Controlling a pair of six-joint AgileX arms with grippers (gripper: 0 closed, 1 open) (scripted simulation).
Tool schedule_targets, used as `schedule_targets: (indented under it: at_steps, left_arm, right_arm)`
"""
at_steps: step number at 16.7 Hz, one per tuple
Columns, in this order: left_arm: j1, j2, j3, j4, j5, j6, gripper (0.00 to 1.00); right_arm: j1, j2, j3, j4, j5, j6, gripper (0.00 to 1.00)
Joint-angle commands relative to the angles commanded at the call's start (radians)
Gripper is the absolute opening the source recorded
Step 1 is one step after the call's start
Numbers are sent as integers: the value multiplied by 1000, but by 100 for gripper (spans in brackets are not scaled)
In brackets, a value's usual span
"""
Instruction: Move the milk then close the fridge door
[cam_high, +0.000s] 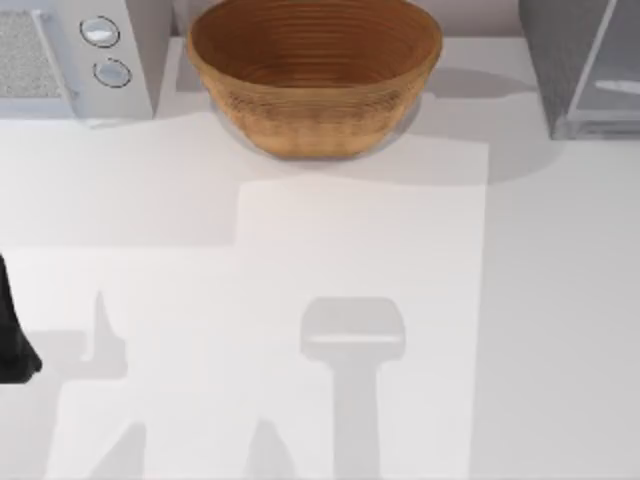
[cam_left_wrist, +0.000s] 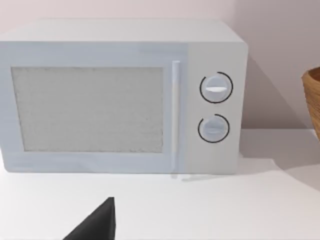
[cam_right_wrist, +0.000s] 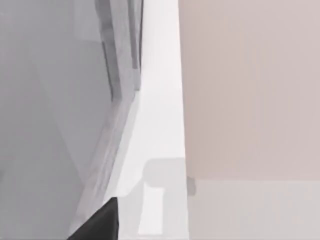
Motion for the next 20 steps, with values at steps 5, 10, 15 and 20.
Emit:
schedule_targets:
  at_steps: [5, 10, 15, 20]
  left_arm:
    - [0, 0, 0, 0, 0, 0, 100]
    - [0, 0, 0, 0, 0, 0, 100]
    - [0, 0, 0, 0, 0, 0, 100]
    - [0, 0, 0, 0, 0, 0, 100]
  right_arm:
    - [135, -34, -51, 76, 153, 117, 100]
    - [468, -74, -149, 144, 394, 311, 100]
    - [816, -140, -229, 247, 657, 541, 100]
    - [919, -203, -287, 317, 732, 616, 100]
